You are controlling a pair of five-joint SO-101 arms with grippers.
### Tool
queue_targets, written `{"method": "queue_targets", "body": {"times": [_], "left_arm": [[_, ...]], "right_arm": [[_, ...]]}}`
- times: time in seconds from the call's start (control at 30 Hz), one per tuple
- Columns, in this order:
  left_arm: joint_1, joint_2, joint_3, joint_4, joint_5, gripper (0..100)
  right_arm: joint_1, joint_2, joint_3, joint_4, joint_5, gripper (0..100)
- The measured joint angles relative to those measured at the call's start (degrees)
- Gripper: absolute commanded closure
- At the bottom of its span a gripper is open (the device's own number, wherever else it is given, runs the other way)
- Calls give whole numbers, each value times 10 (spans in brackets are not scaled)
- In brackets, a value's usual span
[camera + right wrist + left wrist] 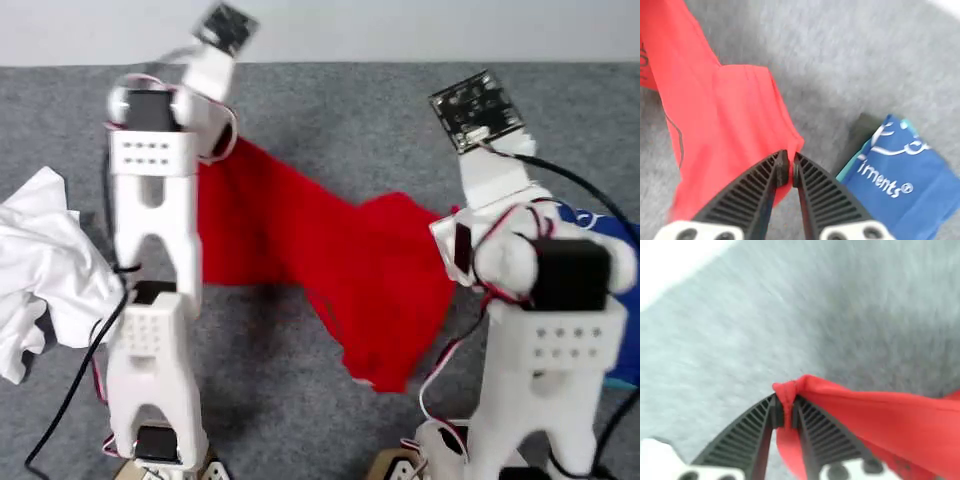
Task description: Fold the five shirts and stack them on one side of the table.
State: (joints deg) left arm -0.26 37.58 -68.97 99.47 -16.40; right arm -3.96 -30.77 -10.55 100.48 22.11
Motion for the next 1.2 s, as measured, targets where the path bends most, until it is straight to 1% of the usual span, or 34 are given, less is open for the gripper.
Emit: {"method": "queue_targets", "body": {"times": [0.17,0.4,0.6,0.93,1.07,1.2], "left_arm": [[1,-121,0,0,2,996],[1,-261,0,0,6,996],[9,-383,-1,1,6,996],[8,-528,-2,1,5,996],[7,-595,45,1,5,996],[7,-683,149,1,-11,996]], "right_arm": [[0,-28,-55,-24,0,989],[0,-66,-114,-86,2,989],[0,-85,-177,-157,34,989],[0,-92,-236,-298,123,989],[0,-91,-276,-307,159,989],[0,-102,-308,-332,192,989]]}}
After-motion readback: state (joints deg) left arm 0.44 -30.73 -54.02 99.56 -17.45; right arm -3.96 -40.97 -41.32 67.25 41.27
